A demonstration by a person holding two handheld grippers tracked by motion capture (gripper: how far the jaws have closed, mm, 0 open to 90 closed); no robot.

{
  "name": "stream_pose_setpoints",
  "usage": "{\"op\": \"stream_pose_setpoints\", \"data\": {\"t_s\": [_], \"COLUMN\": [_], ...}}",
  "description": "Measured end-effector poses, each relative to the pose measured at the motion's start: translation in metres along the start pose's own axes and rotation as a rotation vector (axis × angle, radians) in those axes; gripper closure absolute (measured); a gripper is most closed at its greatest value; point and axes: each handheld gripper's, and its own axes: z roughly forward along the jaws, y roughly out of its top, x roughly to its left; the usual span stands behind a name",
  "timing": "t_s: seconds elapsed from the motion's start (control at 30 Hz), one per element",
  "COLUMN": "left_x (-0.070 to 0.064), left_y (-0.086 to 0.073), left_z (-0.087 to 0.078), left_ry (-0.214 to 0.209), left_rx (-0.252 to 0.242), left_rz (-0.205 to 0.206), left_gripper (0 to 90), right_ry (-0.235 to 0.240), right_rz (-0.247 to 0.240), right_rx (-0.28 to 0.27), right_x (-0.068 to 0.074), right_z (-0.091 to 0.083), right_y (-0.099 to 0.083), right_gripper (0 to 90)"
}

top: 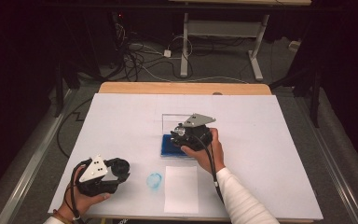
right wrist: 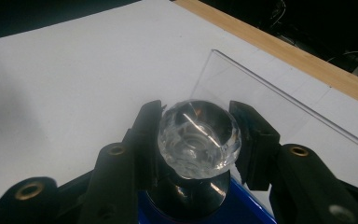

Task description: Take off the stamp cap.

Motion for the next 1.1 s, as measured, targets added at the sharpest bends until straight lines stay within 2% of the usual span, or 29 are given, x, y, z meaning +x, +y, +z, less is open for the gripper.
{"op": "stream_pose_setpoints", "data": {"t_s": [0.33, 1.1], "left_x": [-0.001, 0.004], "left_y": [0.000, -0.001], "left_z": [0.001, 0.005], "left_ry": [-0.004, -0.016], "left_rx": [0.007, 0.015], "left_rz": [0.001, -0.003], "left_gripper": [36.5, 36.5], "right_ry": [-0.007, -0.017], "right_rz": [-0.007, 0.014], "right_rx": [0.004, 0.014], "right_x": [-0.002, -0.012], "right_z": [-0.005, -0.007], "right_y": [0.000, -0.002], "right_gripper": [57.3, 57.3]}}
